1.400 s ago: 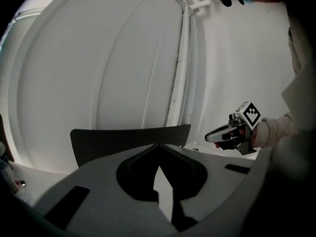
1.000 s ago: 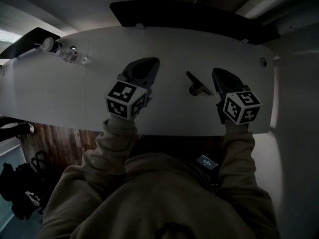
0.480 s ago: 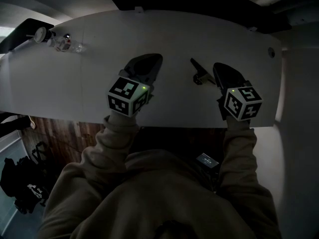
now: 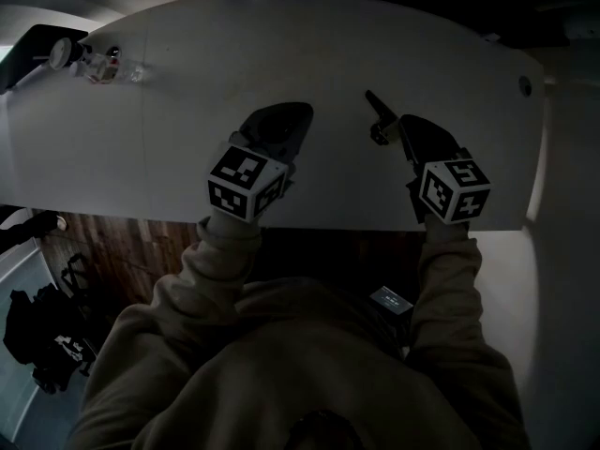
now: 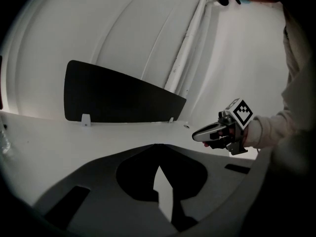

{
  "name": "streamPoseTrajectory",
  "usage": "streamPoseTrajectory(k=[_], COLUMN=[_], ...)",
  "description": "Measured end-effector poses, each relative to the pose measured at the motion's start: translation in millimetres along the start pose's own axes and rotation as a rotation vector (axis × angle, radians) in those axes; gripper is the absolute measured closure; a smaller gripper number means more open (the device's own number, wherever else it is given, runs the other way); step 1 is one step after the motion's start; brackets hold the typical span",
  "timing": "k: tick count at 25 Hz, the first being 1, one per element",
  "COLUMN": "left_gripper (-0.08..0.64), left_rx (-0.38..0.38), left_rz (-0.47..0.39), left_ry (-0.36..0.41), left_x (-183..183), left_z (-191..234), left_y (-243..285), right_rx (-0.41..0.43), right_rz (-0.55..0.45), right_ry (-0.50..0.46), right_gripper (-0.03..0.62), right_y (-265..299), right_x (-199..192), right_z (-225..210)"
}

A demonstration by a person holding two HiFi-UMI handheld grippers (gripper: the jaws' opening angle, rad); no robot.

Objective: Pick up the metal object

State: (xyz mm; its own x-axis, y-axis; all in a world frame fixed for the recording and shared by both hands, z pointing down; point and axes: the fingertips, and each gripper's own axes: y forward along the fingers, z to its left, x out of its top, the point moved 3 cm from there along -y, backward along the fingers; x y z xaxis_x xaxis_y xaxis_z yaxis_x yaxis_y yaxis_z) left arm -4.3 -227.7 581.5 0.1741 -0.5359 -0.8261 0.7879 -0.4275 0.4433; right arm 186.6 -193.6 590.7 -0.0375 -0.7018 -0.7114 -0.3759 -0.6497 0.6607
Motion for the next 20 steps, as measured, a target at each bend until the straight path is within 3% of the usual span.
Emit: streamPoseTrajectory(k=[16,20], left_gripper=[0.557,0.557], left_rx=[-0.029,-0.021], left_rz=[0.085,0.095], left_ry=[-0.085,-0.092], left_x=[-67,-75], left_z=[-1,2], left_y=[12,12], right_rx=[-0.015,-0.028], right_rz=[0.107,0.125], right_ry=[-0.021,-0.053], right_gripper=[0.567,0.433], right_y=[29,35], right_x=[-61,-69], right_z=[-3,-6])
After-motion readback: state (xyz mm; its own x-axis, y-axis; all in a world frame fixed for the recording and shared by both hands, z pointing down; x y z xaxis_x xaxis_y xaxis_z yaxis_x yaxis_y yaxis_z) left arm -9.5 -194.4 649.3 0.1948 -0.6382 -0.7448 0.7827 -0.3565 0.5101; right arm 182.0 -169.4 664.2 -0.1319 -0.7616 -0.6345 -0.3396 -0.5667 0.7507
